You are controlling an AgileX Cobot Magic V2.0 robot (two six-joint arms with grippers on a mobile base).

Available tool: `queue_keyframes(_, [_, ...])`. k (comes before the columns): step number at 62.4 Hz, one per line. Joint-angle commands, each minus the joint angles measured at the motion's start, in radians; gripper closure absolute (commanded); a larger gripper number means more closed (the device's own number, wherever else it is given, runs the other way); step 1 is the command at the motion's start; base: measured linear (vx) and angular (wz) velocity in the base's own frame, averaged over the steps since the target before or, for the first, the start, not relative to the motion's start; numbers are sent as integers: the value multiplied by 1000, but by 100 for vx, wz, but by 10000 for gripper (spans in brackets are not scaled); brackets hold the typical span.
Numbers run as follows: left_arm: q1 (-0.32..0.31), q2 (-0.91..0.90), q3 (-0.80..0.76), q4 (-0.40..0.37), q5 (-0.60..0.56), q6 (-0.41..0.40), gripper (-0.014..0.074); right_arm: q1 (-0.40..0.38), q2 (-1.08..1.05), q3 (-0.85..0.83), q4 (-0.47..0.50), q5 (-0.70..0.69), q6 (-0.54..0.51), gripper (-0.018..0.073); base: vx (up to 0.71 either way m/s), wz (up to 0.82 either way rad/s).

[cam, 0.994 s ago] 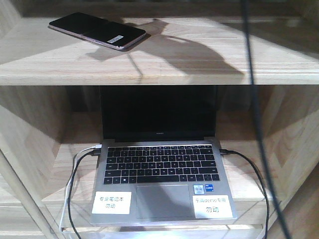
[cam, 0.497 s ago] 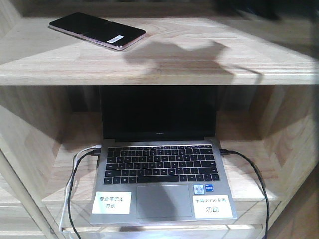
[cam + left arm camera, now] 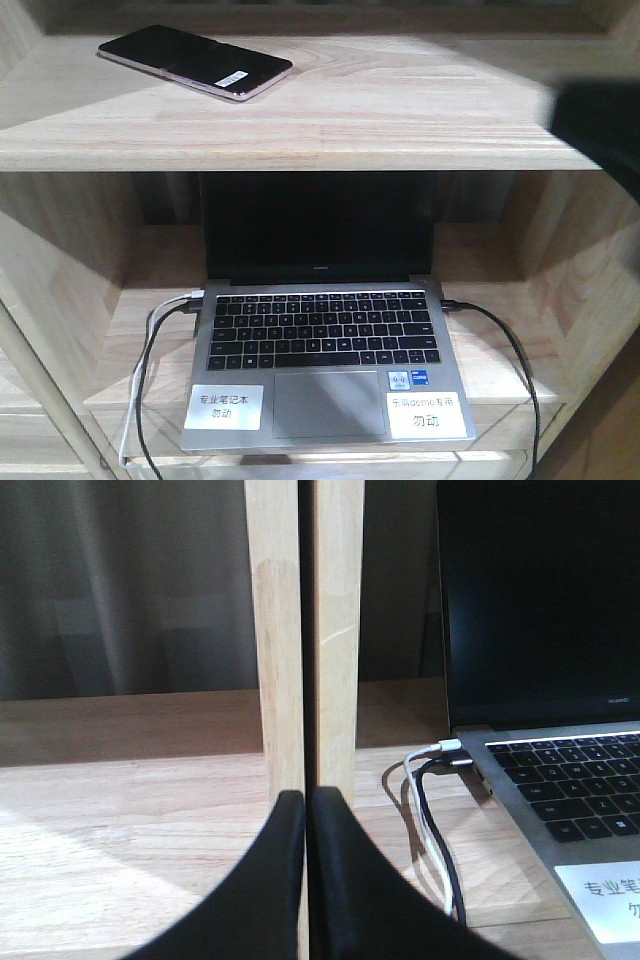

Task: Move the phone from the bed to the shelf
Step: 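Withdraw the open right gripper away from the phone on the shelf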

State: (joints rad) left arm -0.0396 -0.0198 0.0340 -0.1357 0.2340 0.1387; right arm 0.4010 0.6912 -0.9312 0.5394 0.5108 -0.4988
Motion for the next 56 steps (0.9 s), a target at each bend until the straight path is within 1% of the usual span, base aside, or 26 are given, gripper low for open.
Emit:
queue_keyframes(1, [1, -6, 2, -10, -73, -4, 596, -1, -95, 50, 7, -72, -11, 565, 0, 0])
queue_keyframes(16, [1, -6, 2, -10, -73, -4, 596, -1, -320, 237, 7, -72, -6, 565, 0, 0])
queue_keyframes(32, [1, -6, 2, -10, -73, -4, 596, -1, -488, 394, 8, -73, -6, 564, 0, 0])
queue_keyframes(40, [1, -6, 2, -10, -73, -4, 596, -1, -514, 432, 8, -73, -6, 564, 0, 0])
queue_keyframes(56, [1, -6, 2, -10, -73, -4, 596, -1, -514, 432, 8, -65, -6, 564, 0, 0])
